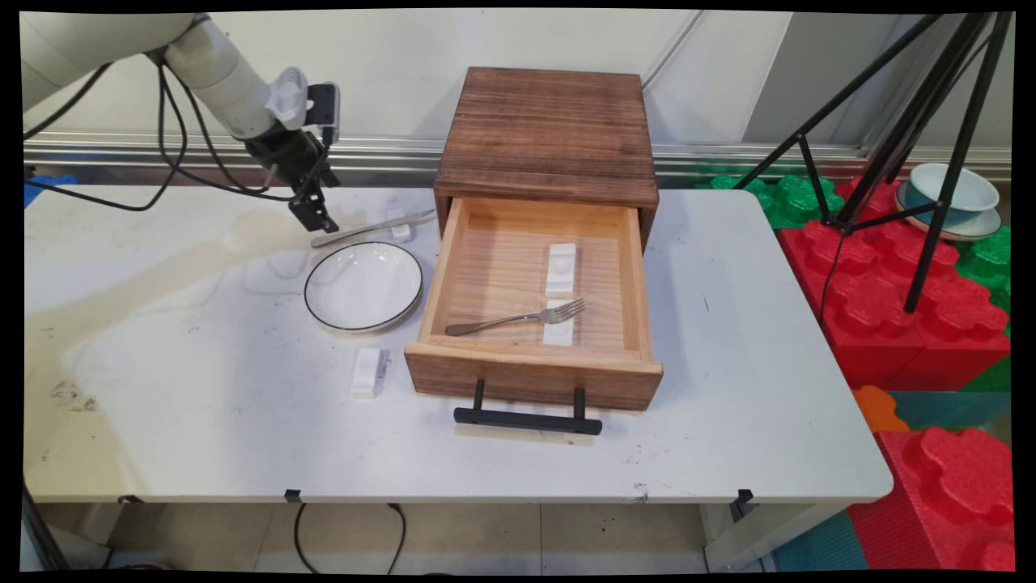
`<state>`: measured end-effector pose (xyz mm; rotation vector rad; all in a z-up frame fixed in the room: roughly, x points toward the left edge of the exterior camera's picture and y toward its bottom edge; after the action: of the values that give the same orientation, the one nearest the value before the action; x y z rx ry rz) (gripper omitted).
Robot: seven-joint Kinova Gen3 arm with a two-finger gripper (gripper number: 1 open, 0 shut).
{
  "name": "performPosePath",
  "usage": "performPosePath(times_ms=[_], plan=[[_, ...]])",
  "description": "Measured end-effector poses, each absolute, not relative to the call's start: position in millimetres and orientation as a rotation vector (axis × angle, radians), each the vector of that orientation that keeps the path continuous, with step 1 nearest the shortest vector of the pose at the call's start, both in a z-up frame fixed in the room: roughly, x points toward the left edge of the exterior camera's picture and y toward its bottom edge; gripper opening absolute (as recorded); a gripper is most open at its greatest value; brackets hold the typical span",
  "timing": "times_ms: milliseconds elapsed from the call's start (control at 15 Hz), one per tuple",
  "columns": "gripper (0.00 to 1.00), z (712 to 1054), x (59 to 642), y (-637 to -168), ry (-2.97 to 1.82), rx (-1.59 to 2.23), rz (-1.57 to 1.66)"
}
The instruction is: Pick up the knife from the left of the white plate
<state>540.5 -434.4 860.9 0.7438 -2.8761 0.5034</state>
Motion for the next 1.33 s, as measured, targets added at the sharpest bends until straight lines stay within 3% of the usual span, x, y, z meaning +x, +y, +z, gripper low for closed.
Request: performPosePath(times_ms=[1333], plan=[[1.00, 813, 542, -489, -2.844, 0.760, 0.396]])
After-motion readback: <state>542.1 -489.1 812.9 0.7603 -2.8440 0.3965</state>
